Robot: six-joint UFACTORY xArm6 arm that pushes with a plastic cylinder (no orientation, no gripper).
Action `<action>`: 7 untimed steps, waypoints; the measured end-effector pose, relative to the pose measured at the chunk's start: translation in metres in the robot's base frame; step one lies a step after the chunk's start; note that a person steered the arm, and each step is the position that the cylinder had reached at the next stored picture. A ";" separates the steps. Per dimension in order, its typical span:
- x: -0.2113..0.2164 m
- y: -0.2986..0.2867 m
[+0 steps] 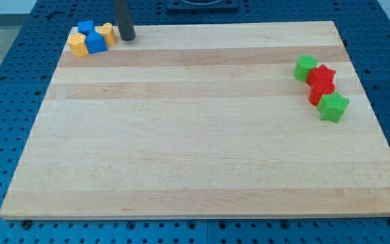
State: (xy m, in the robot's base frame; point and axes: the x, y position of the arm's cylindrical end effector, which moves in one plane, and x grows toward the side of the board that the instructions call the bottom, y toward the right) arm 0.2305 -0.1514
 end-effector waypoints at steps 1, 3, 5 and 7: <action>0.014 0.045; 0.022 0.052; 0.109 0.096; 0.132 0.103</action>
State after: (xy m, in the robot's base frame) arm 0.3625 -0.0485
